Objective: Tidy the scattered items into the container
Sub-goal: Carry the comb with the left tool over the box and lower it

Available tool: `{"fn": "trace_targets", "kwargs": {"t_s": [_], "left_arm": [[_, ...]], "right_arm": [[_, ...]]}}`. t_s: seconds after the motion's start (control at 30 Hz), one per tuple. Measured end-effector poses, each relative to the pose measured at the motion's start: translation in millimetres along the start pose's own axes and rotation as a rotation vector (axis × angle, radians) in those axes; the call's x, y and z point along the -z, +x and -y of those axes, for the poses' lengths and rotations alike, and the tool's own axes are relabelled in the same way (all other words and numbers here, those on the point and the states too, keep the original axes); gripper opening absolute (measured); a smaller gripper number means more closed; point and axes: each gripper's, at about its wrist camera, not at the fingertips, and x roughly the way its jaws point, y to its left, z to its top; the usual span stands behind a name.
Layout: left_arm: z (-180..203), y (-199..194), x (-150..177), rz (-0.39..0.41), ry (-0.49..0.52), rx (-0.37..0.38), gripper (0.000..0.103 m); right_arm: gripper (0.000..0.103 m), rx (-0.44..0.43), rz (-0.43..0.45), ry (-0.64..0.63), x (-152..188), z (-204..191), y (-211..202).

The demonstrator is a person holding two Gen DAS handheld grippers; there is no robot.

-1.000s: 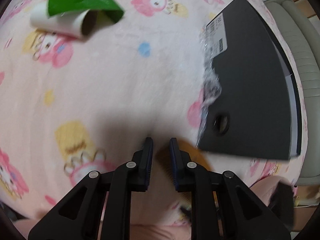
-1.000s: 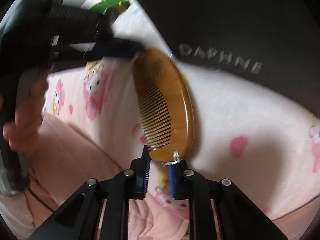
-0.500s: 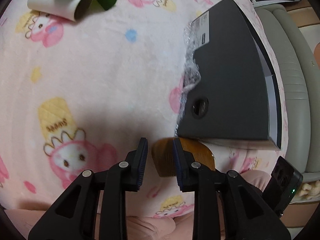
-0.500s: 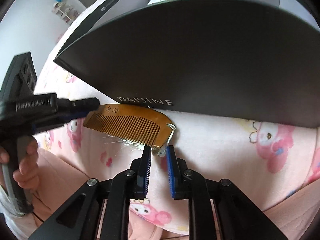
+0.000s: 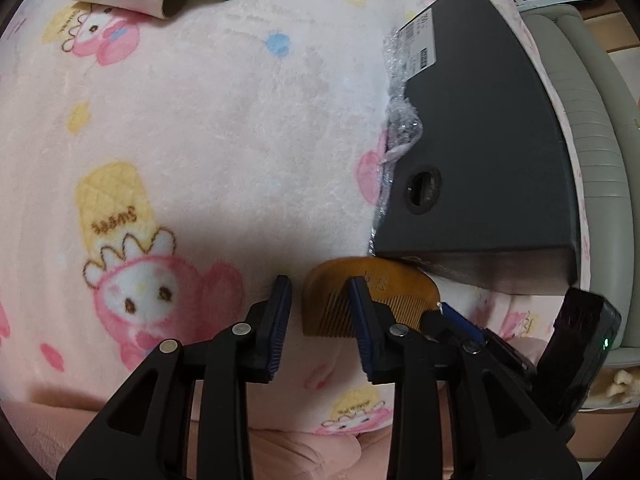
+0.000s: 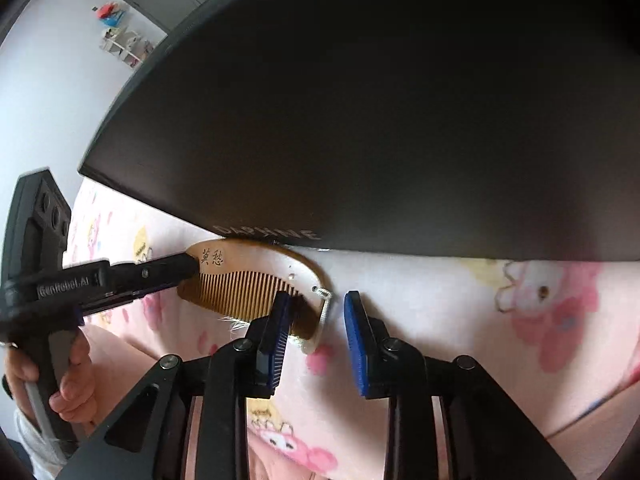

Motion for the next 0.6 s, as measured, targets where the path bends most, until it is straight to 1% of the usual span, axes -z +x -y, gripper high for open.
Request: {"fn": "trace_targets", "kwargs": {"t_s": [0.03, 0.1, 0.13, 0.17, 0.23, 0.3, 0.4, 0.47, 0.53, 0.6], "left_arm": [[1.5, 0.9, 1.2, -0.002, 0.007, 0.000, 0.035], [6.2, 1.7, 4.5, -0.003, 0.031, -0.007, 0.035], [8.5, 0.2, 7.3, 0.003, 0.045, -0.013, 0.035], [10.5, -1.8, 10.4, 0.012, 0.057, -0.019, 0.034], [12.9, -8.1, 17.7, 0.032, 0.072, -0.003, 0.031], [15.5, -15.4, 26.1, 0.054, 0.084, 0.022, 0.030], [22.0, -32.0, 41.7, 0.097, 0.100, 0.075, 0.030], [29.3, -47.2, 49.5, 0.133, 0.115, 0.094, 0.030], [42.6, -66.8, 54.4, 0.177, 0.139, 0.108, 0.030], [55.4, -93.0, 43.3, 0.215, 0.166, 0.120, 0.030]], "right_arm": [[0.033, -0.010, 0.002, -0.007, 4.3, -0.7, -2.7], [0.033, -0.038, -0.005, -0.021, 8.1, -4.4, -2.5], [0.033, -0.041, -0.001, -0.028, 9.1, -5.8, -3.4], [0.031, -0.041, 0.009, -0.028, 10.0, -5.7, -5.4], [0.029, -0.047, 0.025, -0.015, 11.7, -3.4, -9.8], [0.029, -0.054, 0.042, -0.003, 13.8, -1.9, -18.2], [0.028, -0.020, 0.104, -0.044, 17.7, -11.5, -42.9], [0.026, -0.014, 0.148, -0.061, 17.9, -18.3, -61.8], [0.025, -0.037, 0.194, -0.064, 15.2, -24.1, -81.1], [0.024, -0.064, 0.237, -0.066, 11.2, -28.7, -99.5]]}}
